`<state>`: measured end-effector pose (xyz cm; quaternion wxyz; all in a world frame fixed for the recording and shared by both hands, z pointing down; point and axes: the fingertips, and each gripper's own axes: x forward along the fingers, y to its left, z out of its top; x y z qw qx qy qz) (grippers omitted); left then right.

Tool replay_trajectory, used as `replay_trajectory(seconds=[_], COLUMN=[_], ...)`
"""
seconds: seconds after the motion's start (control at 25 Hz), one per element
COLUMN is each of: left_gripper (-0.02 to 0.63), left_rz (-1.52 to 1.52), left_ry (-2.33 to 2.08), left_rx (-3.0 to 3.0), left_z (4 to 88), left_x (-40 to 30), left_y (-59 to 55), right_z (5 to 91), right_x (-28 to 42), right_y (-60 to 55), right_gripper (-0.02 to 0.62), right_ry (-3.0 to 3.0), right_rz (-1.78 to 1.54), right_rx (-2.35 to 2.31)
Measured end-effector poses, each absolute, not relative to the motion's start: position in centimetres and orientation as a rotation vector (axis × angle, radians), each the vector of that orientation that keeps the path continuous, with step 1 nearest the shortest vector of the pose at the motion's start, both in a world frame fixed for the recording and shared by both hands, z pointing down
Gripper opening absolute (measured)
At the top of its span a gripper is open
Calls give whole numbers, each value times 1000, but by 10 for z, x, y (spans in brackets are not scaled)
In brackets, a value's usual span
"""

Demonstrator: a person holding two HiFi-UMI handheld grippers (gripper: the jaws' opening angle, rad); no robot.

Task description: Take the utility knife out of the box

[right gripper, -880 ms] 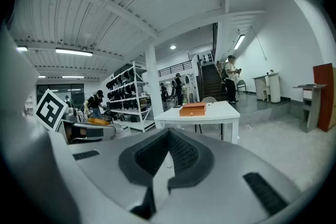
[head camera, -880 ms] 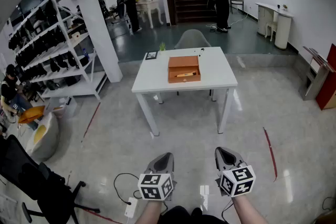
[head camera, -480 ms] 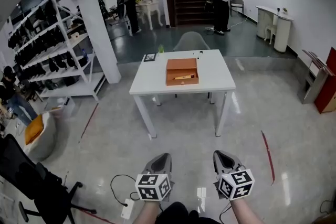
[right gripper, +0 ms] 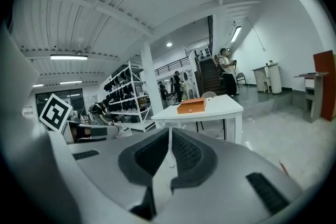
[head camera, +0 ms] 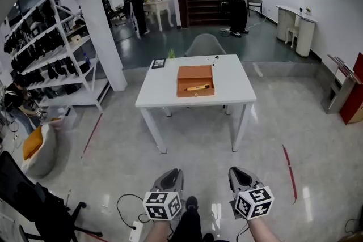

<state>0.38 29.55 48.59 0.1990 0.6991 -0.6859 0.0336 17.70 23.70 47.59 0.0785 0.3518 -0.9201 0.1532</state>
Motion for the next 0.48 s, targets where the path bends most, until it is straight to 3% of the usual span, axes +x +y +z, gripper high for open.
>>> replay_trajectory(seconds=[0.48], left_gripper=[87], left_rz=[114], left_ry=[-1865], left_rx=[1978], left_z=[491], left_x=[-73], left_y=[164], right_z=[483], right_x=[105], right_y=[106], right_gripper=[3], right_ry=[-2699], right_rz=[465], right_rx=[1083])
